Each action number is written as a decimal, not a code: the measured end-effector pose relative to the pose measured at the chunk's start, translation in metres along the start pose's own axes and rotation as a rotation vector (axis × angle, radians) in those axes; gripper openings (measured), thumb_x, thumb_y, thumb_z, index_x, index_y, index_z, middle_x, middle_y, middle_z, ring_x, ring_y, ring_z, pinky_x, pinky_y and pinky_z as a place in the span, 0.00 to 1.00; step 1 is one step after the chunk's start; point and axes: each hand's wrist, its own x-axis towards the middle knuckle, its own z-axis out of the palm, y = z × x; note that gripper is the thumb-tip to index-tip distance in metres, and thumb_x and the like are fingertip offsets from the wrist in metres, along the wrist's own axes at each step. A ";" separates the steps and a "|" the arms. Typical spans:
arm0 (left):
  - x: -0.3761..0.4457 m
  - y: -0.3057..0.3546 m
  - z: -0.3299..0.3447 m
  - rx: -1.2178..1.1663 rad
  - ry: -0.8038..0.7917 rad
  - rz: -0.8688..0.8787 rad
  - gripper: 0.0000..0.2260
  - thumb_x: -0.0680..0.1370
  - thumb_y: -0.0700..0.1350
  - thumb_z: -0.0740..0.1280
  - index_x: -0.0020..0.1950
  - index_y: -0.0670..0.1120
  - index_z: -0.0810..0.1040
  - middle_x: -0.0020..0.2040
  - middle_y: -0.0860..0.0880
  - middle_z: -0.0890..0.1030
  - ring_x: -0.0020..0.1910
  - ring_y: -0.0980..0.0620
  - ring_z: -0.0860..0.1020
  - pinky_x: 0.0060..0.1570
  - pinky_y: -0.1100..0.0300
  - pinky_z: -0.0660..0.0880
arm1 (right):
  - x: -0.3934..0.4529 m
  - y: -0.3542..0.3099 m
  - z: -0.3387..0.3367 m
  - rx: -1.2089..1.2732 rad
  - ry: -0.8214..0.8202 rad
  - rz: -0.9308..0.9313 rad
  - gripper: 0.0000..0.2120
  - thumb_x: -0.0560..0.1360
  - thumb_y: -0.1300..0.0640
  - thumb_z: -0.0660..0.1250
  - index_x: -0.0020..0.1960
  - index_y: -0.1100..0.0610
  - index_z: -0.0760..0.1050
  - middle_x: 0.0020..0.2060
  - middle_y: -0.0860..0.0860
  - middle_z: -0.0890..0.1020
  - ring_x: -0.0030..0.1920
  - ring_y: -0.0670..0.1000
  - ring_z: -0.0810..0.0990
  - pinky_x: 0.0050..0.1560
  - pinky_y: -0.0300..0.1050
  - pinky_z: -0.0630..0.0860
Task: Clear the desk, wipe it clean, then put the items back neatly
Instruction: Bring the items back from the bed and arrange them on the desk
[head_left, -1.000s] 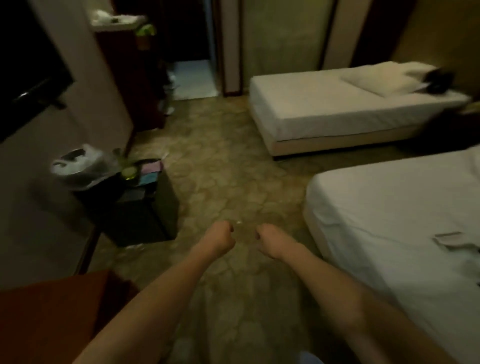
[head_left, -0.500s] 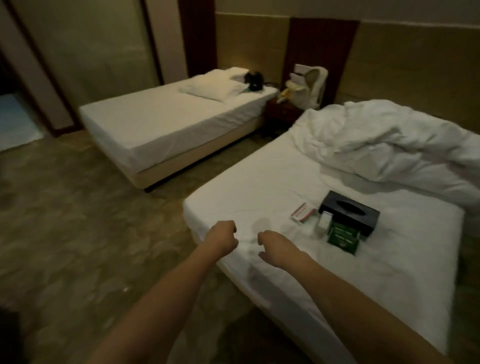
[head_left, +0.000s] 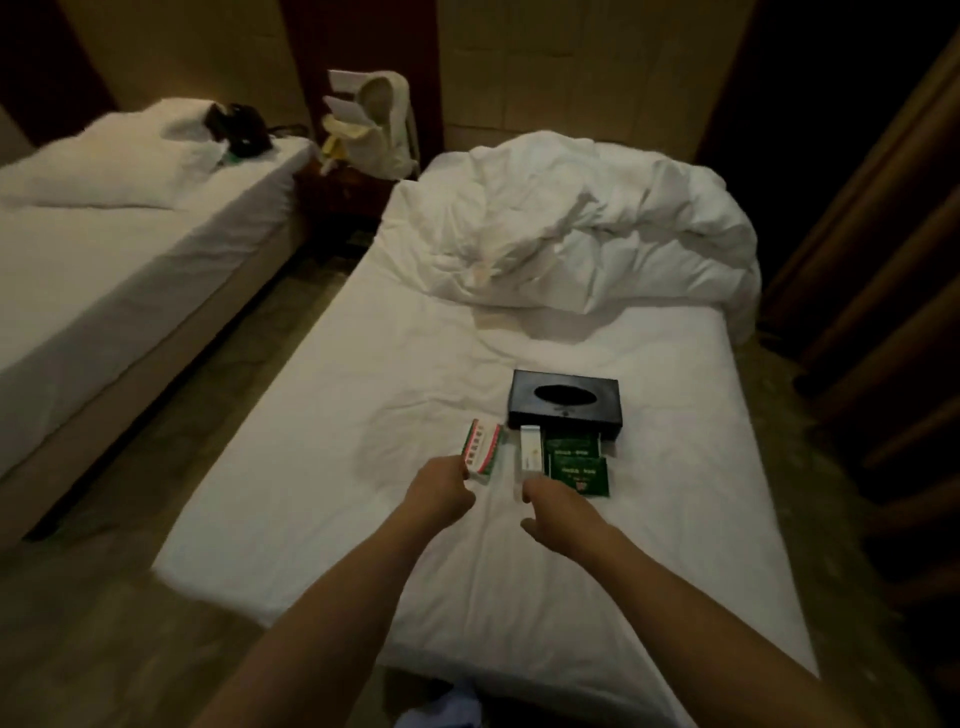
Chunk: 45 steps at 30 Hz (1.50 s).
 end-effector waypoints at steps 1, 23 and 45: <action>0.021 0.001 -0.005 -0.018 -0.017 -0.003 0.16 0.74 0.39 0.65 0.61 0.42 0.77 0.59 0.42 0.79 0.58 0.45 0.77 0.51 0.60 0.72 | 0.016 -0.001 -0.003 0.036 0.013 0.036 0.15 0.78 0.55 0.63 0.62 0.61 0.69 0.61 0.58 0.74 0.60 0.57 0.74 0.57 0.47 0.72; 0.309 -0.065 0.075 -0.443 -0.242 -0.501 0.30 0.76 0.45 0.70 0.73 0.38 0.61 0.70 0.39 0.68 0.65 0.43 0.71 0.58 0.56 0.70 | 0.279 0.062 0.063 0.423 0.131 0.755 0.42 0.71 0.47 0.73 0.76 0.56 0.54 0.67 0.60 0.67 0.66 0.60 0.68 0.60 0.52 0.70; 0.316 -0.030 0.130 -0.517 -0.339 -0.492 0.09 0.77 0.38 0.66 0.56 0.40 0.70 0.58 0.40 0.79 0.55 0.42 0.80 0.50 0.52 0.78 | 0.267 0.090 0.103 0.755 0.249 0.869 0.23 0.70 0.56 0.74 0.62 0.57 0.71 0.59 0.57 0.77 0.58 0.56 0.76 0.53 0.47 0.75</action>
